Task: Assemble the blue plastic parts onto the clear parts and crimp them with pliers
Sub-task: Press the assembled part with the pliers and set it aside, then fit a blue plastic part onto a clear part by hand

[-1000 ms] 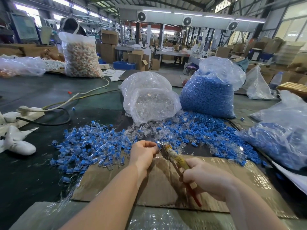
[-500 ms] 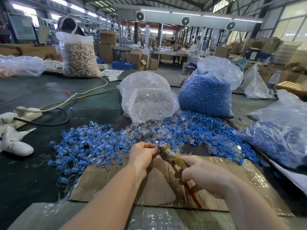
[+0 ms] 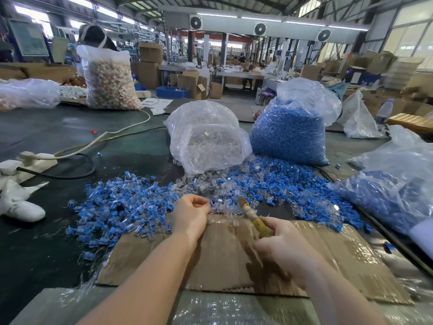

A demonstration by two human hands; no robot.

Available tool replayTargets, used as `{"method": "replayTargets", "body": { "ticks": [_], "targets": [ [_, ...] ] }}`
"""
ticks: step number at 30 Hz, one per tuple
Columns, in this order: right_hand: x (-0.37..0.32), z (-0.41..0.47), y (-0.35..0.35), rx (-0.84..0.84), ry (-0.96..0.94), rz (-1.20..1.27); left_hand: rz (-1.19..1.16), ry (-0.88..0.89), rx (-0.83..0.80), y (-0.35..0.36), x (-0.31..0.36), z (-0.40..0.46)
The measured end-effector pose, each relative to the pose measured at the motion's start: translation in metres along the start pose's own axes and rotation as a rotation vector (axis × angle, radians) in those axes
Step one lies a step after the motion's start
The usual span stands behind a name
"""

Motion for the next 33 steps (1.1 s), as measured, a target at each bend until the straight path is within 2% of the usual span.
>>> {"method": "replayTargets", "body": {
  "ticks": [2, 4, 6, 9, 15, 20, 24, 28, 33],
  "targets": [
    [0.005, 0.003, -0.018, 0.196, -0.003, -0.349, 0.394, 0.134, 0.112, -0.019, 0.016, 0.000],
    [0.013, 0.001, -0.030, 0.314, 0.101, -0.621, 0.694, 0.222, 0.223, -0.034, 0.025, -0.001],
    [0.019, -0.001, -0.035, 0.348, 0.172, -0.758, 0.880, 0.254, 0.291, -0.044, 0.027, 0.001],
    [0.027, 0.001, -0.032, 0.344, 0.190, -0.832, 1.015, 0.249, 0.264, -0.047, 0.020, 0.008],
    [0.033, 0.009, -0.038, 0.300, 0.204, -0.843, 1.068, 0.282, 0.244, -0.034, 0.018, 0.009],
    [0.024, 0.016, -0.072, 0.488, 0.108, -0.788, 0.826, 0.453, 0.120, 0.004, 0.024, -0.002],
    [0.035, 0.023, -0.106, 0.578, 0.188, -0.803, 0.765, 0.508, 0.008, 0.031, 0.019, -0.008],
    [0.039, 0.029, -0.124, 0.629, 0.236, -0.935, 0.798, 0.532, -0.044, 0.044, 0.010, -0.009],
    [0.033, 0.042, -0.125, 0.607, 0.241, -1.088, 0.803, 0.569, -0.070, 0.048, 0.011, -0.009]
  ]
}}
Point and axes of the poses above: each hand's wrist, its own z-axis towards the middle knuckle, its own y-axis out of the palm, x = y × z, the point moved 9 cm from there along z, towards the middle knuckle, and after that the axes turned 9 degrees about -x, right-handed, at the moved point
